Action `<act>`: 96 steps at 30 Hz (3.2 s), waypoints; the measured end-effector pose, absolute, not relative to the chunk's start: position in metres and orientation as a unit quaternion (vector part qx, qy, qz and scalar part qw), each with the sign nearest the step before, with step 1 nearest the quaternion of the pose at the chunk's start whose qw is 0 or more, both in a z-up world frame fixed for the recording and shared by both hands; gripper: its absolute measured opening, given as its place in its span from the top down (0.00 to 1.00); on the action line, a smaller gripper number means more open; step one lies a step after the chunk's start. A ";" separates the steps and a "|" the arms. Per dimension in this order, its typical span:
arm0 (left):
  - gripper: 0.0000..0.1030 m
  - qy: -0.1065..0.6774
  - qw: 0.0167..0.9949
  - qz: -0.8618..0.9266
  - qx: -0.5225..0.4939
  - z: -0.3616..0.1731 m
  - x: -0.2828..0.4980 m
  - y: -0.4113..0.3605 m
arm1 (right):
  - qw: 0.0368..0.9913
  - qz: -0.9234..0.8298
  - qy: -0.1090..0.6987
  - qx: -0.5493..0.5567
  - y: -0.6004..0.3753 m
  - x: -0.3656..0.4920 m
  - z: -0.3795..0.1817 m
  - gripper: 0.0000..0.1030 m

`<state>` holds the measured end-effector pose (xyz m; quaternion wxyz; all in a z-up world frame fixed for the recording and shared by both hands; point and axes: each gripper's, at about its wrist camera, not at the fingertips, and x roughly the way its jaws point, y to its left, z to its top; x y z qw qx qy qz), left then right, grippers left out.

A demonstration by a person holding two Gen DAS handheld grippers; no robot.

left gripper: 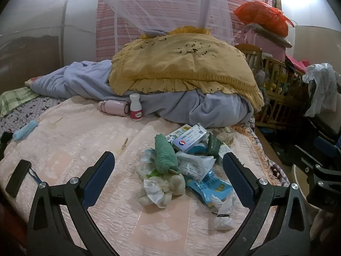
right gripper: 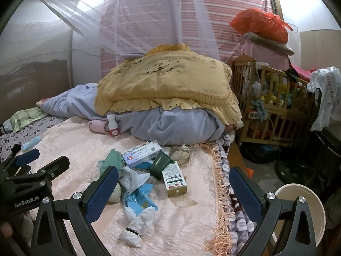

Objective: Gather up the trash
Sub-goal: 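Move both tools toward the trash pile on the bed, then grasp the white crumpled tissue with the right tool while the left tool grasps the white plush bear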

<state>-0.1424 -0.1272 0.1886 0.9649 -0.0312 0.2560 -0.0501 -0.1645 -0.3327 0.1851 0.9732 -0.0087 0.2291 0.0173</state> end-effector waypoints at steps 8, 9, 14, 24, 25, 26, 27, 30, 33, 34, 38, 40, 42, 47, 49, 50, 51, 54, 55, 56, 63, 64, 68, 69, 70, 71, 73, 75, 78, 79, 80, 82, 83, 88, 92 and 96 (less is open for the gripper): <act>0.02 0.251 0.967 -0.039 -0.025 0.187 -0.143 -0.124 | 0.973 0.015 0.231 -0.010 -0.334 -0.164 0.183 0.00; 0.02 0.251 0.967 -0.037 -0.024 0.187 -0.142 -0.123 | 0.973 0.015 0.231 -0.010 -0.334 -0.164 0.182 0.00; 0.02 0.253 0.967 -0.031 -0.021 0.183 -0.141 -0.121 | 0.972 0.017 0.233 -0.009 -0.335 -0.164 0.180 0.00; 0.02 0.257 0.966 -0.029 -0.018 0.180 -0.139 -0.121 | 0.971 0.019 0.237 -0.008 -0.337 -0.163 0.174 0.00; 0.02 0.257 0.966 -0.030 -0.019 0.181 -0.139 -0.120 | 0.971 0.020 0.239 -0.006 -0.338 -0.163 0.173 0.00; 0.02 0.259 0.965 -0.029 -0.019 0.180 -0.139 -0.120 | 0.971 0.020 0.240 -0.005 -0.338 -0.162 0.172 0.00; 0.02 0.260 0.965 -0.029 -0.020 0.179 -0.138 -0.120 | 0.970 0.021 0.241 -0.004 -0.338 -0.162 0.171 0.00; 0.02 0.261 0.965 -0.028 -0.021 0.177 -0.137 -0.118 | 0.970 0.023 0.241 -0.003 -0.338 -0.161 0.170 0.00; 0.02 0.268 0.963 -0.029 -0.022 0.174 -0.134 -0.116 | 0.969 0.025 0.245 -0.006 -0.337 -0.159 0.167 0.00; 0.02 0.271 0.962 -0.030 -0.024 0.172 -0.133 -0.115 | 0.969 0.026 0.247 -0.007 -0.337 -0.158 0.166 0.00; 0.02 0.284 0.958 -0.031 -0.029 0.168 -0.129 -0.103 | 0.967 0.029 0.253 -0.008 -0.340 -0.156 0.163 0.00; 0.02 0.294 0.955 -0.029 -0.029 0.164 -0.126 -0.093 | 0.966 0.032 0.257 -0.010 -0.341 -0.155 0.160 0.00; 0.02 0.302 0.952 -0.026 -0.028 0.159 -0.123 -0.085 | 0.963 0.038 0.267 -0.010 -0.343 -0.152 0.156 0.00; 0.02 0.321 0.947 -0.014 -0.021 0.145 -0.119 -0.064 | 0.946 0.071 0.315 0.006 -0.344 -0.140 0.131 0.16; 0.02 0.331 0.943 -0.017 -0.022 0.138 -0.118 -0.059 | 0.934 0.096 0.342 0.026 -0.342 -0.136 0.116 0.21; 0.02 0.335 0.942 -0.019 -0.021 0.135 -0.117 -0.058 | 0.928 0.109 0.353 0.036 -0.340 -0.134 0.108 0.26; 0.02 0.341 0.940 -0.021 -0.020 0.131 -0.116 -0.057 | 0.919 0.127 0.370 0.045 -0.335 -0.131 0.096 0.29; 0.02 0.355 0.934 -0.035 -0.019 0.122 -0.111 -0.061 | 0.900 0.159 0.403 0.045 -0.316 -0.124 0.068 0.40; 0.02 0.360 0.932 -0.042 -0.018 0.119 -0.108 -0.064 | 0.896 0.164 0.410 0.043 -0.311 -0.122 0.061 0.44; 0.02 0.363 0.930 -0.046 -0.016 0.116 -0.105 -0.067 | 0.891 0.170 0.419 0.043 -0.305 -0.119 0.053 0.51; 0.02 0.400 0.912 -0.089 0.016 0.081 -0.065 -0.103 | 0.875 0.198 0.438 0.064 -0.306 -0.114 0.034 0.73; 0.02 0.414 0.905 -0.096 0.024 0.072 -0.056 -0.109 | 0.878 0.194 0.433 0.060 -0.309 -0.116 0.038 0.73; 0.37 0.456 0.880 -0.125 0.043 0.047 -0.036 -0.125 | 0.890 0.183 0.413 0.067 -0.331 -0.126 0.056 0.73; 0.51 0.473 0.871 -0.125 0.044 0.041 -0.033 -0.128 | 0.893 0.177 0.408 0.069 -0.338 -0.130 0.060 0.73; 0.51 0.482 0.866 -0.128 0.036 0.038 -0.033 -0.127 | 0.895 0.174 0.405 0.070 -0.343 -0.132 0.063 0.73; 0.55 0.480 0.867 -0.130 0.029 0.038 -0.034 -0.125 | 0.896 0.170 0.404 0.072 -0.347 -0.132 0.065 0.73; 0.61 0.476 0.869 -0.136 0.016 0.045 -0.041 -0.121 | 0.897 0.167 0.402 0.080 -0.356 -0.133 0.068 0.73; 0.79 0.476 0.867 -0.146 -0.008 0.057 -0.049 -0.115 | 0.898 0.164 0.398 0.086 -0.364 -0.135 0.072 0.73; 0.90 0.467 0.866 -0.175 -0.031 0.076 -0.067 -0.113 | 0.900 0.166 0.392 0.093 -0.369 -0.137 0.077 0.73; 0.90 0.463 0.868 -0.178 -0.029 0.083 -0.072 -0.116 | 0.901 0.168 0.387 0.097 -0.371 -0.140 0.081 0.73; 0.91 0.458 0.870 -0.181 -0.027 0.087 -0.076 -0.118 | 0.903 0.169 0.383 0.099 -0.372 -0.143 0.083 0.73; 0.93 0.456 0.866 -0.200 -0.041 0.096 -0.082 -0.123 | 0.906 0.168 0.375 0.101 -0.376 -0.146 0.089 0.73; 0.93 0.456 0.864 -0.208 -0.047 0.100 -0.086 -0.124 | 0.907 0.167 0.373 0.102 -0.377 -0.147 0.090 0.73; 0.93 0.437 0.876 -0.203 -0.022 0.114 -0.097 -0.142 | 0.913 0.161 0.360 0.107 -0.390 -0.158 0.099 0.73; 0.78 0.449 0.877 -0.168 -0.021 0.099 -0.091 -0.132 | 0.914 0.160 0.356 0.112 -0.398 -0.166 0.103 0.73; 0.34 0.455 0.879 -0.140 -0.024 0.070 -0.077 -0.126 | 0.909 0.164 0.365 0.114 -0.397 -0.166 0.098 0.73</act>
